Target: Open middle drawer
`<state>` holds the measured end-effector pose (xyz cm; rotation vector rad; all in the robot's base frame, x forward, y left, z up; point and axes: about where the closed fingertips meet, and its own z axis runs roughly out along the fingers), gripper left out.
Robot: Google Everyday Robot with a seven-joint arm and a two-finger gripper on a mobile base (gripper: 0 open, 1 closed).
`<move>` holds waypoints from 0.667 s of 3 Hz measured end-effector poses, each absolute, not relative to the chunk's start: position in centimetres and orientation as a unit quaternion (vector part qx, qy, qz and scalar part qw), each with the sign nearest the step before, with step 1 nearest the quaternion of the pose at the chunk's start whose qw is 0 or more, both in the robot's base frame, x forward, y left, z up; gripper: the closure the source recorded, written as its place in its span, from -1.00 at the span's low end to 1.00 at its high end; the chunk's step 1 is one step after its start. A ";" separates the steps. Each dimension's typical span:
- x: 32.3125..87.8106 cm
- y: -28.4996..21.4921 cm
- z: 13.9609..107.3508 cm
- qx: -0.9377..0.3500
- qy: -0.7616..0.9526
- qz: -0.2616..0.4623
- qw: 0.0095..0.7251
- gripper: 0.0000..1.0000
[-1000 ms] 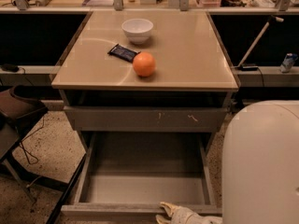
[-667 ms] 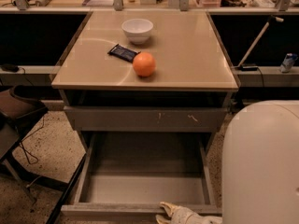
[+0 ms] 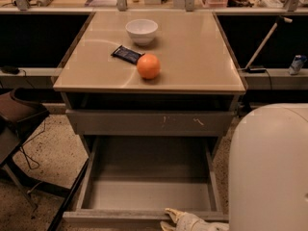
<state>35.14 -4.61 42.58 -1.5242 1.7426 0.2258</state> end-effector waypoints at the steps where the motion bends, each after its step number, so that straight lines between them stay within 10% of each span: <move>1: 35.1 -4.6 42.6 -0.602 0.688 0.089 0.397 -0.77; 2: 35.1 -4.6 42.6 -0.602 0.688 0.089 0.397 -1.00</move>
Offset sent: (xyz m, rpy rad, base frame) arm 0.0000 0.0000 0.0000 0.0000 0.0000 0.0000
